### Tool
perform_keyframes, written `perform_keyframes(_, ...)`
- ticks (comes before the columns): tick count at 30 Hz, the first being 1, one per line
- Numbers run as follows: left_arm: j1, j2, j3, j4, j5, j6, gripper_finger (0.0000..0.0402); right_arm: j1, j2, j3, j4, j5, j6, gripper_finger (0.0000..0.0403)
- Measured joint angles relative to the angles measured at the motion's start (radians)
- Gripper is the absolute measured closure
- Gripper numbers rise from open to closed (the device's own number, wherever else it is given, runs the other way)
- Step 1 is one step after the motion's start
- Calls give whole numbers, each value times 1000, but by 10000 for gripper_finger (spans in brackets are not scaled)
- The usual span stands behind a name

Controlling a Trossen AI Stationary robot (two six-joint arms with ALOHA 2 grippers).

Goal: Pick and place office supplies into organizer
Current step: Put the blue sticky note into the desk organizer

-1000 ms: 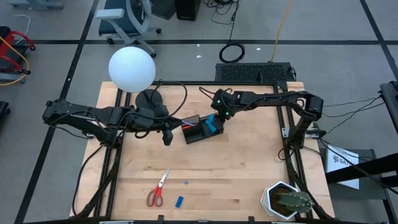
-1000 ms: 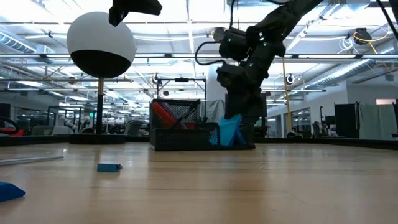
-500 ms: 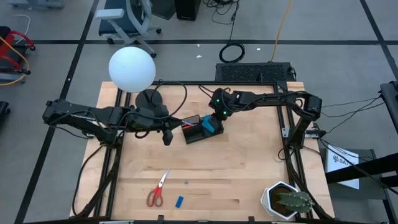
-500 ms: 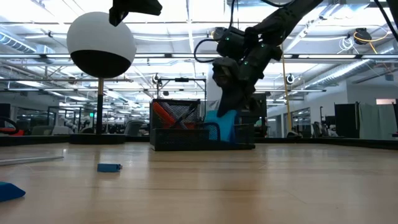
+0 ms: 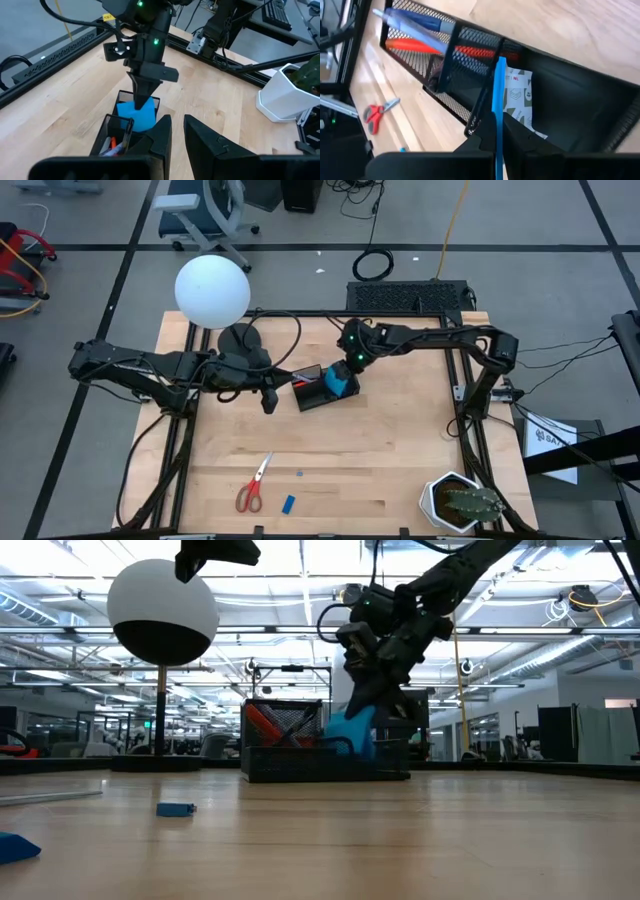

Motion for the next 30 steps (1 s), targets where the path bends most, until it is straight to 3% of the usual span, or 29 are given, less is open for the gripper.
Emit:
perform_keyframes(8,0,0,0,-1,2,2,346,-45,-53,0,-19,21,39,401)
perform_keyframes(17,0,0,0,-1,2,0,346,-64,-56,-43,90,-7,147,402)
perform_keyframes(25,0,0,0,-1,2,-13,346,-61,-83,-116,249,-27,273,402)
perform_keyframes(30,0,0,0,-2,2,-7,346,-66,-158,-201,258,20,298,402)
